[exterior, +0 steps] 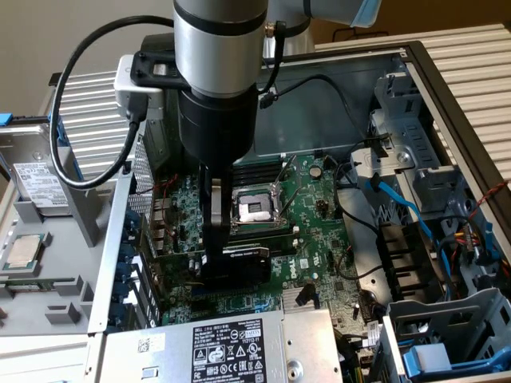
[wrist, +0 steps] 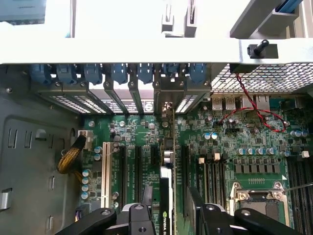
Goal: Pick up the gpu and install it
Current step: 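Insert the gpu into the slot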
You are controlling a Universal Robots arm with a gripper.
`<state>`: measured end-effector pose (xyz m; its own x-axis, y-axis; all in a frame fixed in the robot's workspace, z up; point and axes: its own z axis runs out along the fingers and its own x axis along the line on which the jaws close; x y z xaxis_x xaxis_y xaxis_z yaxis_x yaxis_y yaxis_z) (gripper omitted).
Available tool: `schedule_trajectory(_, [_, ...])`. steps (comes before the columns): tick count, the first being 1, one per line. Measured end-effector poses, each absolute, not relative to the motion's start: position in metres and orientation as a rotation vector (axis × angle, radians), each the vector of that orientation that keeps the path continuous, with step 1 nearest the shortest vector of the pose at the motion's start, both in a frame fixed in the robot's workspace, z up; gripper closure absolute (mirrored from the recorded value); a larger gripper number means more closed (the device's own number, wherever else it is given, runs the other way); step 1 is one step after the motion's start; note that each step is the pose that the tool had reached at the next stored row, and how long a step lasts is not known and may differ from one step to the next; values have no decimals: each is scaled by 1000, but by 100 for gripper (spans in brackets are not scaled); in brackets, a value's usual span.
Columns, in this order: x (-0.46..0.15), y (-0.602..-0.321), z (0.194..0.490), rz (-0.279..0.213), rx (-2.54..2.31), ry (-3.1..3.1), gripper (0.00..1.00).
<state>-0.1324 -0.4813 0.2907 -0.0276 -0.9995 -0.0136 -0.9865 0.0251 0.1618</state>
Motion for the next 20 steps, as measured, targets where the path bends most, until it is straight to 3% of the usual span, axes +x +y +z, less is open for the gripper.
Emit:
schedule_trajectory(11, [-132, -481, 291, -191, 2115, -2172, 62])
schedule_trajectory(16, [-132, -481, 291, -191, 2115, -2172, 86])
schedule_trajectory(20, [-132, -481, 291, -191, 2115, -2172, 89])
